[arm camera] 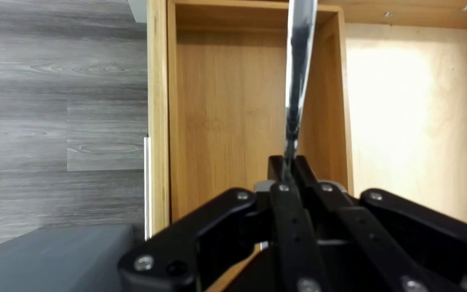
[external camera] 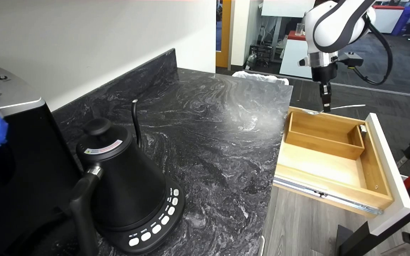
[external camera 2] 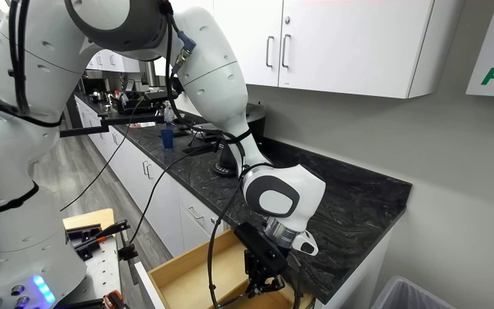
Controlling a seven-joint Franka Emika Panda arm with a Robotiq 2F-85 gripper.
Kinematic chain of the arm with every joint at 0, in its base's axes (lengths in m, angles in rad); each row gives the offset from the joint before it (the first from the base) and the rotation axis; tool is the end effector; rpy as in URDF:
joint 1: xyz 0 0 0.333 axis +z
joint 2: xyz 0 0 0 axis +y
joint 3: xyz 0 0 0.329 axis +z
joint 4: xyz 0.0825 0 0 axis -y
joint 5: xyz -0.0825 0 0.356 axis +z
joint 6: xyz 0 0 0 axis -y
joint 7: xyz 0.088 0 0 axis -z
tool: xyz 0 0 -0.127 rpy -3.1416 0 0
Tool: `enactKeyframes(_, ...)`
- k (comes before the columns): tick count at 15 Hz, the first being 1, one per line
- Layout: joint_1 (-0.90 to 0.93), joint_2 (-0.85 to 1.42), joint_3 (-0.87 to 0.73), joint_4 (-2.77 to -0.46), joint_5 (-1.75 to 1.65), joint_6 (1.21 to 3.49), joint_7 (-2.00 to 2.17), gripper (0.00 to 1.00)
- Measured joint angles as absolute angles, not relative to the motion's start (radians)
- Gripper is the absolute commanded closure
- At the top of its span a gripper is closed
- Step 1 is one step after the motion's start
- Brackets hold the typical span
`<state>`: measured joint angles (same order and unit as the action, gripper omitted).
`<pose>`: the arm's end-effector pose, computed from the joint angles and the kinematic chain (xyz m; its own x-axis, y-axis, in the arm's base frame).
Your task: Pick up the fork and put it in the box inside the open drawer
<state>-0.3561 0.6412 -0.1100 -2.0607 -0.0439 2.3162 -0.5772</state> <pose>0.4658 -0.2396 0.1116 0.9173 0.1698 -0.3602 0.1293 -0.9825 -0.1339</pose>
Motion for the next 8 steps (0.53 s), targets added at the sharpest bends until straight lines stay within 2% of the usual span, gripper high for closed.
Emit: enactKeyframes(8,-0.365,0.667,-0.107,-2.049,-0.040,2.415,-0.577,0.95)
